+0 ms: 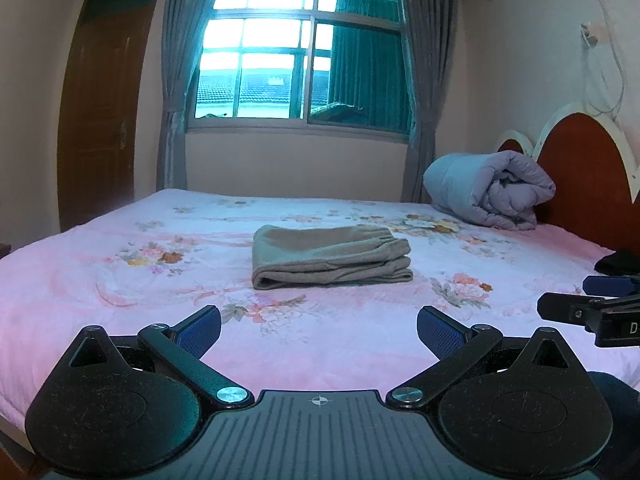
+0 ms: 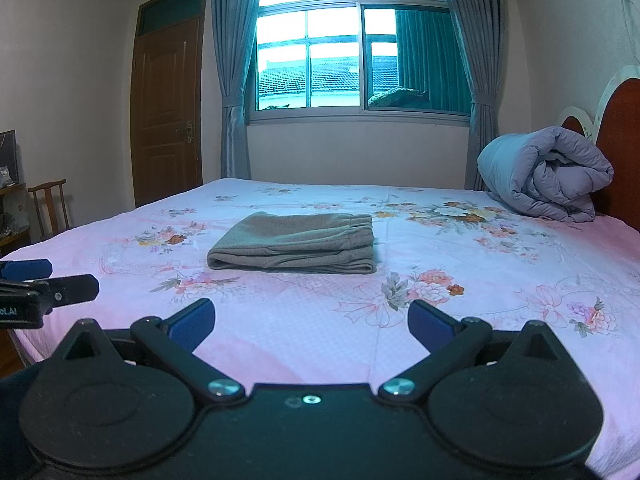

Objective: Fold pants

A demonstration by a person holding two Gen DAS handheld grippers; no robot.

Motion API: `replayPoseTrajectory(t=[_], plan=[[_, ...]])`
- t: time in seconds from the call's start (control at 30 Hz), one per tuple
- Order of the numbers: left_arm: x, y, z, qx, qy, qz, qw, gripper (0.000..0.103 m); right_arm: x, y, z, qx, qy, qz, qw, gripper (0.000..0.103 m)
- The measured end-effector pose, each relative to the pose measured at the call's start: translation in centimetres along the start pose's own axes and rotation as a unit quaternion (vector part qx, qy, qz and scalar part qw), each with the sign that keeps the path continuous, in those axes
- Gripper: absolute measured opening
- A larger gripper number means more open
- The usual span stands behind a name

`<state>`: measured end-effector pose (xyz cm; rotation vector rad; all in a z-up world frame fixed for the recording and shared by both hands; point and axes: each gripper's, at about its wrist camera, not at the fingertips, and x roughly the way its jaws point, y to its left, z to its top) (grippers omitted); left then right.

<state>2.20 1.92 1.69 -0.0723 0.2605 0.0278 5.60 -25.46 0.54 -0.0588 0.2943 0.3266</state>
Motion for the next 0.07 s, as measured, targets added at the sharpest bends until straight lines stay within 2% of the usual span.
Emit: replayPoseTrajectory(t=[0.07], plan=[[-0.03,0.02,-0.01,-0.001,0.002,0.000,1.0000,0.103,0.00,-0.01,0.00,0.000,0.000,0.000,1.000,0.097]])
